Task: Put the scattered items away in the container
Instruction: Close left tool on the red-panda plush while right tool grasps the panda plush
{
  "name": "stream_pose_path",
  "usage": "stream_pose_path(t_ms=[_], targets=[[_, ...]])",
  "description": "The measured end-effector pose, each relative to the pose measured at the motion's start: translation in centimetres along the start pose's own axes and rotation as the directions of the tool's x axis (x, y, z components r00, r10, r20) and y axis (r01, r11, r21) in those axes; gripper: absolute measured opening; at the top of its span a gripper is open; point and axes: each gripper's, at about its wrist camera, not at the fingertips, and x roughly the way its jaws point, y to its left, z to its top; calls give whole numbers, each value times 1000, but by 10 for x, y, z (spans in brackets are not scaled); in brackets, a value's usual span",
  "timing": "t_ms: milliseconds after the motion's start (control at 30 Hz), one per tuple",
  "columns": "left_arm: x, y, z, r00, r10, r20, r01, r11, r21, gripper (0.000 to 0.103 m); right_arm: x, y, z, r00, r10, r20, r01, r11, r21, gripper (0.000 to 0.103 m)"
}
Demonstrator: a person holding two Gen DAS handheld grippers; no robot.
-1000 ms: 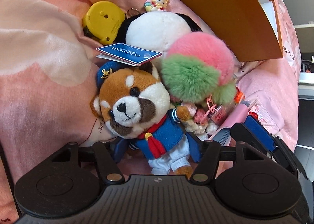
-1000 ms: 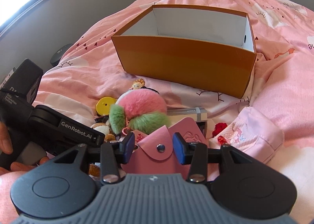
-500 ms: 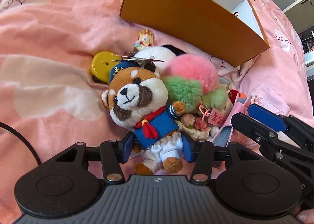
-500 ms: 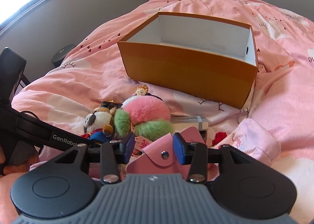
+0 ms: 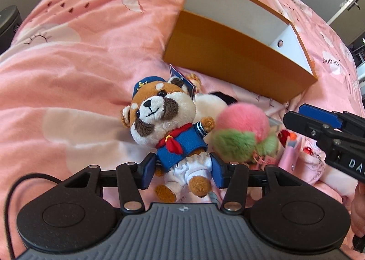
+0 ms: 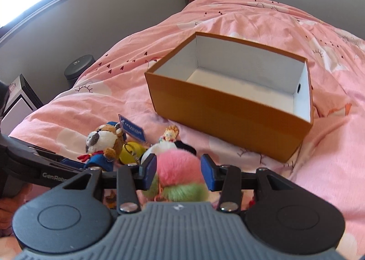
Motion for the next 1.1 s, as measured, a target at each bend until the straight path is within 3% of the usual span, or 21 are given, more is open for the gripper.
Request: stream_pose_path(t_ms=[233,367,433,500,600,900,967,1100], targets=[[-5,20,14,999,-36,34,37,999,-16,58,42,12,15,994,70,-90,-71,997,-6,46],[1,24,21,999,-35,36,36,999,-23,58,72,17,16,988,56,-144,-58,998,-10,46],[5,25,22,998,-45,31,46,999,-26,58,85,15,15,984,57,-169,-56,998,7,40],[8,27,23,998,-52,29,53,998,-28,58,94,10,10,974,70,-216,-62,997,43,22],[12,29,24,998,-53,24,54,998,-31,58,96,5,1,962,95,-257,-80,994,68,17],[19,30,18,998,-68,-5,68,997,-23,58,73,18,-18,902,274,-334,-234,960,154,17],[19,29,15,997,-75,-12,75,997,-22,58,71,25,-17,909,258,-328,-229,965,125,21],[21,29,13,996,-81,-25,80,996,-28,58,70,22,-7,935,210,-285,-186,977,107,41]])
